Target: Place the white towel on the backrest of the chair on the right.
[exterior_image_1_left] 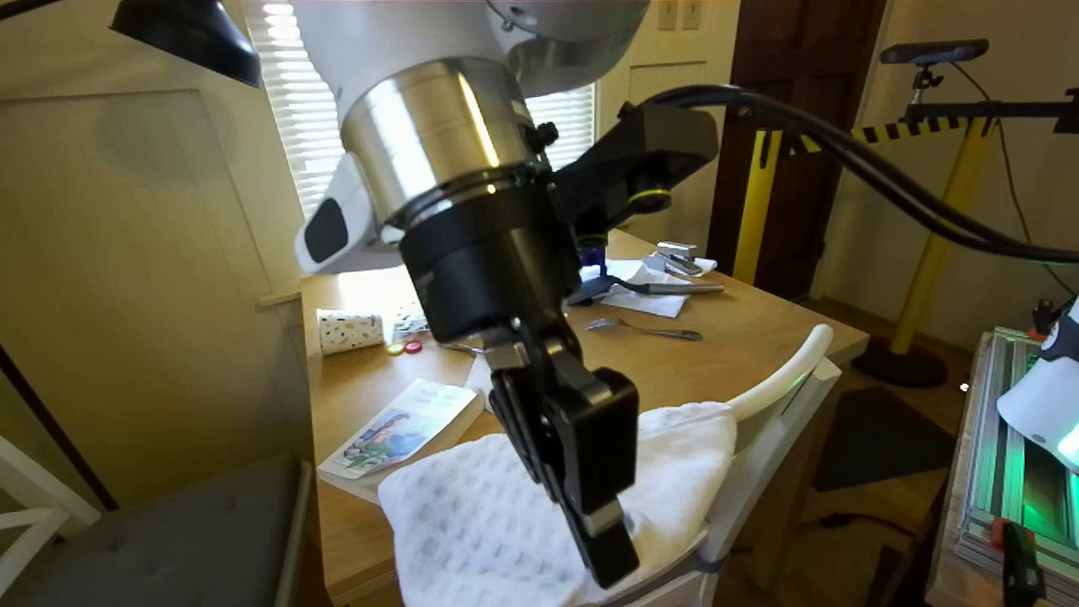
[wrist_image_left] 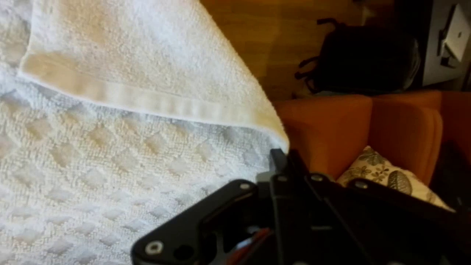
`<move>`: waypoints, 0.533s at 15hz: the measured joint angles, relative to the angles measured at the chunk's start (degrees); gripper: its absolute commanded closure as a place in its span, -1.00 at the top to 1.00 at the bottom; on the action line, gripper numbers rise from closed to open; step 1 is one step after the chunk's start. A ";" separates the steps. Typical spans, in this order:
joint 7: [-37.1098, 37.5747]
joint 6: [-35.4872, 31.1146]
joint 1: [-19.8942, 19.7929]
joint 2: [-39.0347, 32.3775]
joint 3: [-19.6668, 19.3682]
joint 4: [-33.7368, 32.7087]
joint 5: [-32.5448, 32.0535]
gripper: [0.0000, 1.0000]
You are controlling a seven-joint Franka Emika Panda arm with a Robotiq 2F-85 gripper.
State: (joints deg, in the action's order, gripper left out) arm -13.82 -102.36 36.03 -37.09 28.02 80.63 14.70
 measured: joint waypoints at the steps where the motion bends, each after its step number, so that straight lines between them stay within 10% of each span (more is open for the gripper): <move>1: -1.14 1.81 0.04 -0.80 0.64 -0.44 0.79 -0.98; 8: 2.26 9.12 0.19 -2.23 0.99 -0.70 5.76 -0.98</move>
State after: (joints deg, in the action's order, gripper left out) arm -11.56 -93.24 36.22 -39.32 29.01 79.93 20.47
